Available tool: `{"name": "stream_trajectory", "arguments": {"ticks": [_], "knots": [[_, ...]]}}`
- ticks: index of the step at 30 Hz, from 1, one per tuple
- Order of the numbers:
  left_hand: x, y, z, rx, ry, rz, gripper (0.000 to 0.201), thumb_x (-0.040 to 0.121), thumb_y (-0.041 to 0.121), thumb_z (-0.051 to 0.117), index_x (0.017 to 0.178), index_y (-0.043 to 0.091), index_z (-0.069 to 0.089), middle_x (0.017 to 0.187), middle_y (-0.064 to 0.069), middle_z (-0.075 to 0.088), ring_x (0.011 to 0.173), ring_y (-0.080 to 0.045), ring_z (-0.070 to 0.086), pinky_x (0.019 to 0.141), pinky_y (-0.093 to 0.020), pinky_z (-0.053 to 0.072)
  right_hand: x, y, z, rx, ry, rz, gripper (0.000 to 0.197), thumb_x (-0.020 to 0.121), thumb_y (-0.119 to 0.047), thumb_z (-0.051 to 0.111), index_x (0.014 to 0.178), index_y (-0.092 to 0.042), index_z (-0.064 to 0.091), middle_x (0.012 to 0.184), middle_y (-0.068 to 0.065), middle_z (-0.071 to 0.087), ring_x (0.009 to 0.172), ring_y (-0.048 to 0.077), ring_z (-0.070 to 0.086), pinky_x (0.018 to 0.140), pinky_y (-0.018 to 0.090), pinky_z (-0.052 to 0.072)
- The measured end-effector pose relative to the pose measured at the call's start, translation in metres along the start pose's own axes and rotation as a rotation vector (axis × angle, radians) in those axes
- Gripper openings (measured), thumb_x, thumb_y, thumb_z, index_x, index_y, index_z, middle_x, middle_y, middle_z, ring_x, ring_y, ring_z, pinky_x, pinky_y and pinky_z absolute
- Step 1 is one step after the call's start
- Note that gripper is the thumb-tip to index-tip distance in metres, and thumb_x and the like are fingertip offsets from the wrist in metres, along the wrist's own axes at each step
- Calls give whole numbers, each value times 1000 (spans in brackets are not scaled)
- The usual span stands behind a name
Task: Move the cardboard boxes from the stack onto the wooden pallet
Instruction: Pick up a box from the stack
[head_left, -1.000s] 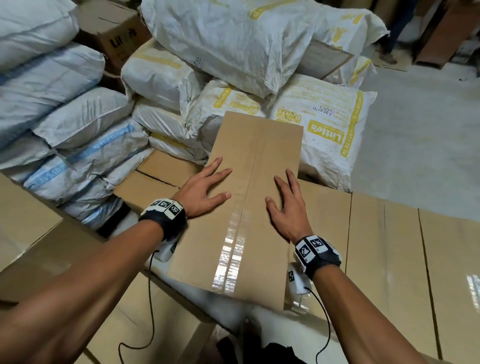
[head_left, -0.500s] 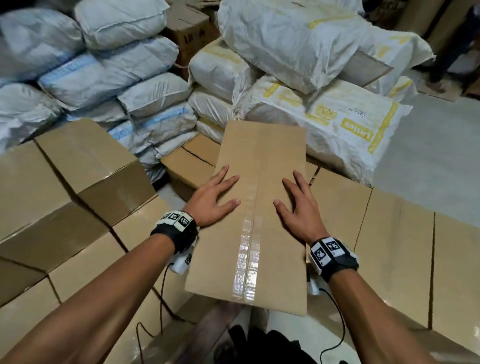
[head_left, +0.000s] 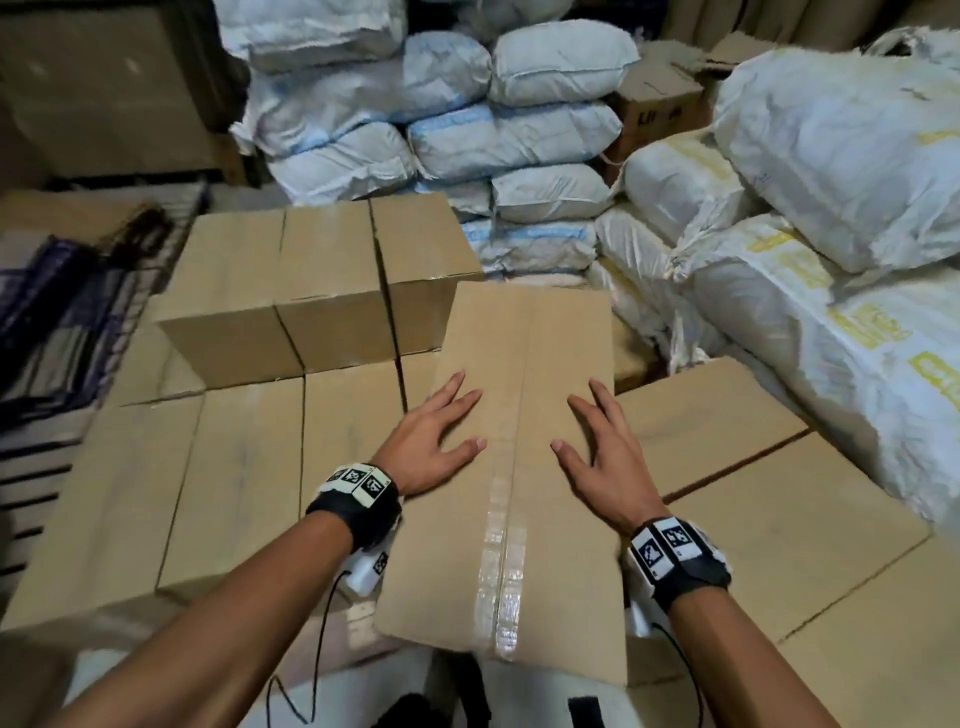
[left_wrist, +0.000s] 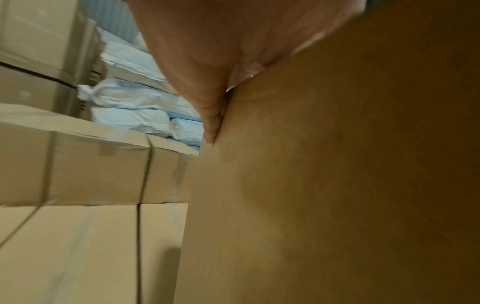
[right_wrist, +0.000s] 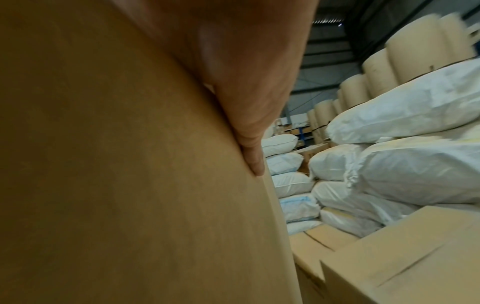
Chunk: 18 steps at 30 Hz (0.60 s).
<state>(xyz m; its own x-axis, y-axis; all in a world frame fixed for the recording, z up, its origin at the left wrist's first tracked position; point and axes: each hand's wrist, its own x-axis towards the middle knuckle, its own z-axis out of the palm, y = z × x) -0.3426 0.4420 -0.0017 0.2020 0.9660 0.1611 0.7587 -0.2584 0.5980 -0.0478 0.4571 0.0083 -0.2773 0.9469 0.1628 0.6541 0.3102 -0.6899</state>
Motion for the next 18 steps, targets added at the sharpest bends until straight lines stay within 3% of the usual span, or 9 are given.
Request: {"name": "stream_trajectory", "arguments": {"ticks": [4, 11, 18], "knots": [[-80, -5, -6, 5, 77, -135, 72, 97, 54, 65, 160, 38, 36, 170, 29, 4, 155, 5, 18, 124, -19, 15, -22, -17, 34, 54, -120, -68, 63, 100, -43, 67, 157, -31, 43, 171, -30, 3, 155, 1, 18, 122, 31, 23], [-198, -28, -35, 25, 199, -347, 71, 96, 55, 67, 159, 37, 40, 171, 24, 9, 154, 6, 18, 124, -21, 18, -42, -77, 103, 67, -333, -199, 65, 100, -48, 65, 158, -34, 40, 170, -30, 1, 154, 2, 19, 120, 32, 24], [-275, -58, -86, 67, 299, -456, 70, 96, 53, 67, 159, 38, 40, 171, 25, 10, 150, 7, 22, 119, -16, 15, -45, -153, 164, 103, -421, -306, 63, 99, -47, 65, 157, -36, 41, 169, -34, -1, 149, -5, 19, 117, 27, 22]]}}
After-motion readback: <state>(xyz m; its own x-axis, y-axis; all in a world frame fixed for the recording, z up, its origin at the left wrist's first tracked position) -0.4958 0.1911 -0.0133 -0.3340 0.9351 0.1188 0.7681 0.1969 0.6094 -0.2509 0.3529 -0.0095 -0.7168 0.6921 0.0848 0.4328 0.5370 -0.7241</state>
